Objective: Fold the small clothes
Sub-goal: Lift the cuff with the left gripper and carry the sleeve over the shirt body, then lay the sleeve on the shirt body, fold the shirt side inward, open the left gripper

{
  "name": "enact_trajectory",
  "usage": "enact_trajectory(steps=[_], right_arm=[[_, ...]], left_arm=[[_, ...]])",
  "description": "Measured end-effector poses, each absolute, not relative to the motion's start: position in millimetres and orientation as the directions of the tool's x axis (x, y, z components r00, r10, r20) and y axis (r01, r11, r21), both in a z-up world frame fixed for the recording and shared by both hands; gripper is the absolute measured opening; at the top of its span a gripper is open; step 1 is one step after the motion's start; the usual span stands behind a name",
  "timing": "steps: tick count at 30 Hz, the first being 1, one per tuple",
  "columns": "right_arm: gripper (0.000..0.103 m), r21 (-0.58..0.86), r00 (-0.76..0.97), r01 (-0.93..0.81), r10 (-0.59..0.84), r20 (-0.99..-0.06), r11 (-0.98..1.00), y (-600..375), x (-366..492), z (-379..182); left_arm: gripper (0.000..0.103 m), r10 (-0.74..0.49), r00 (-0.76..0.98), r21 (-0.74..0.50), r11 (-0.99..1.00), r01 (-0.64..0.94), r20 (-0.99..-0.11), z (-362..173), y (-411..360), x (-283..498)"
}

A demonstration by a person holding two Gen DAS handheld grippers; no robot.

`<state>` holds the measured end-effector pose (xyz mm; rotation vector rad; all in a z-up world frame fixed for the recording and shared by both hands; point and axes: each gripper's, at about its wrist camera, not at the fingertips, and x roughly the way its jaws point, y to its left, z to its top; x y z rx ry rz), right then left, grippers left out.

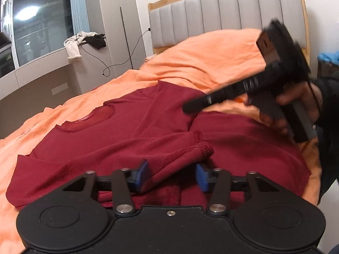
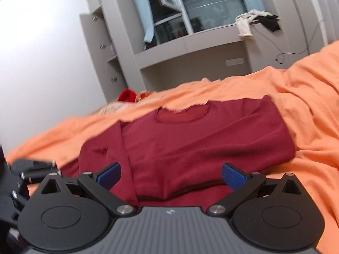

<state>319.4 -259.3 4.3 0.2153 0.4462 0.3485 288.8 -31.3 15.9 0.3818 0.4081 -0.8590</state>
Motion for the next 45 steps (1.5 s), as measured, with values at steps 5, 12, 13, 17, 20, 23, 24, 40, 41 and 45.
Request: enact_trajectory(steps=[5,12,13,17,20,23,24,40,41,45], right_arm=[[0.103,0.146,0.813,-0.305,0.337,-0.474,0.941,-237.4,322.0,-7.0],[0.103,0.155,0.785,-0.310,0.345,-0.515,0.938,-237.2,326.9,-16.3],[0.103,0.160,0.783,-0.310,0.347,-0.516,0.937,-237.9,327.1,-17.4],[0.103,0.166,0.785,-0.313,0.353,-0.510,0.935,-239.4,326.0,-21.0],[0.103,0.174,0.785,-0.315,0.359,-0.505,0.933,-242.9,327.0,-22.2],[0.103,0.180,0.786,-0.318,0.365,-0.499,0.931,-244.4,326.3,-23.5],[0.103,0.182,0.786,-0.319,0.367,-0.498,0.930,-244.8,326.2,-23.9],[0.103,0.191,0.788,-0.321,0.373,-0.489,0.928,-249.4,323.2,-25.2],[0.103,0.191,0.789,-0.321,0.373,-0.488,0.928,-249.4,322.9,-25.2],[0.103,0.188,0.790,-0.323,0.373,-0.486,0.928,-250.0,322.4,-25.4]], left_arm=[[0.099,-0.628,0.678,0.102,0.700,0.706,-0.382,33.0,-0.4,302.2],[0.102,-0.472,0.820,-0.067,0.876,0.478,-0.322,47.4,53.6,347.6],[0.102,-0.418,0.847,-0.065,0.905,0.421,-0.328,47.4,58.5,354.8],[0.101,-0.221,0.889,-0.093,0.975,0.201,-0.400,41.1,78.2,394.2],[0.095,-0.148,0.871,-0.171,0.982,0.075,-0.468,31.6,96.1,426.1],[0.078,-0.061,0.831,-0.244,0.965,-0.092,-0.553,22.6,112.8,450.6],[0.076,-0.070,0.833,-0.282,0.953,-0.106,-0.549,20.8,118.1,454.0],[0.005,0.005,0.813,-0.300,0.928,-0.221,-0.583,6.0,128.1,465.2],[0.006,0.002,0.810,-0.303,0.927,-0.222,-0.587,4.5,128.6,465.7],[0.018,-0.006,0.814,-0.327,0.918,-0.227,-0.581,8.2,133.4,459.4]])
